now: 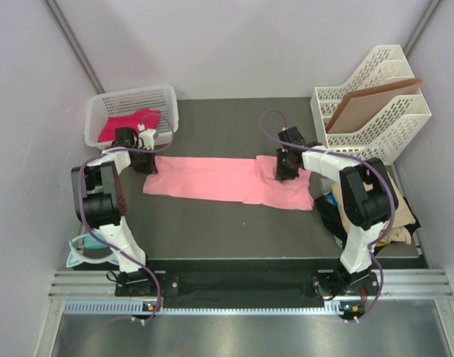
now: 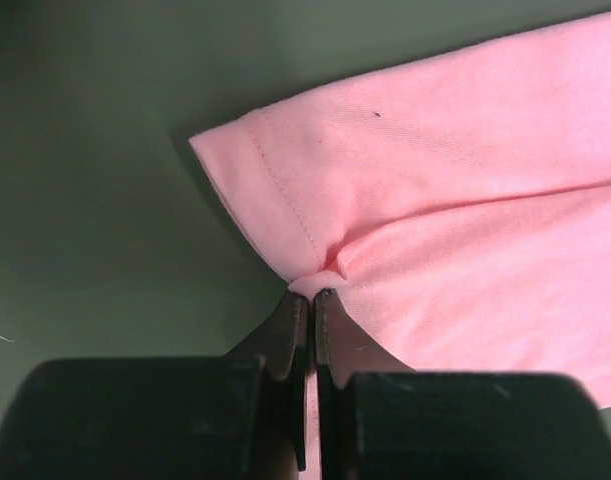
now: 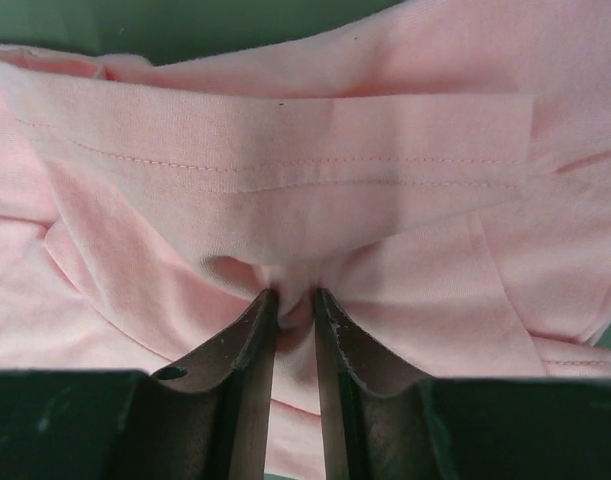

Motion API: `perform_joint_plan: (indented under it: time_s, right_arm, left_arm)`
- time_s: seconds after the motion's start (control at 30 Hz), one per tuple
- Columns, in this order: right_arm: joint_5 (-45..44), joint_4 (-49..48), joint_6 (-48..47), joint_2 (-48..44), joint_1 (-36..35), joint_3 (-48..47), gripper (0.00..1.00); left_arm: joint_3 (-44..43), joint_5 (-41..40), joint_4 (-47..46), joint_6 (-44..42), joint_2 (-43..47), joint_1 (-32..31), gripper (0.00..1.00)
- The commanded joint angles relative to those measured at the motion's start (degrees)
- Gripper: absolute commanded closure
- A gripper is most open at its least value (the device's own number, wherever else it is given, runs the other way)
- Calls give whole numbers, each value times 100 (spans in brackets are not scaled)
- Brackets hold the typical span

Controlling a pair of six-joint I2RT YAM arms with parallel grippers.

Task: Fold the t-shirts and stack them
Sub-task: Grab the bottom of the folded rectangular tshirt with left arm

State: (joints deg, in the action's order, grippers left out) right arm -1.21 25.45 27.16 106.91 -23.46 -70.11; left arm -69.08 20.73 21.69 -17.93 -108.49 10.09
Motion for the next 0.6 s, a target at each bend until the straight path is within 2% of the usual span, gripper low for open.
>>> perform_joint_plan:
  time_s: [0.0, 0.33, 0.57]
  right_arm:
    - [42, 127, -9, -347, -18, -82, 78]
    - [-28, 188, -70, -408, -18, -109, 81]
    - [-28, 162, -79, -461, -18, -47, 82]
  left_arm:
    - [325, 167, 915, 97, -50, -174, 100]
    - [79, 564, 1354, 176, 389, -200, 100]
    - [88, 54, 1583, -52, 864, 19, 100]
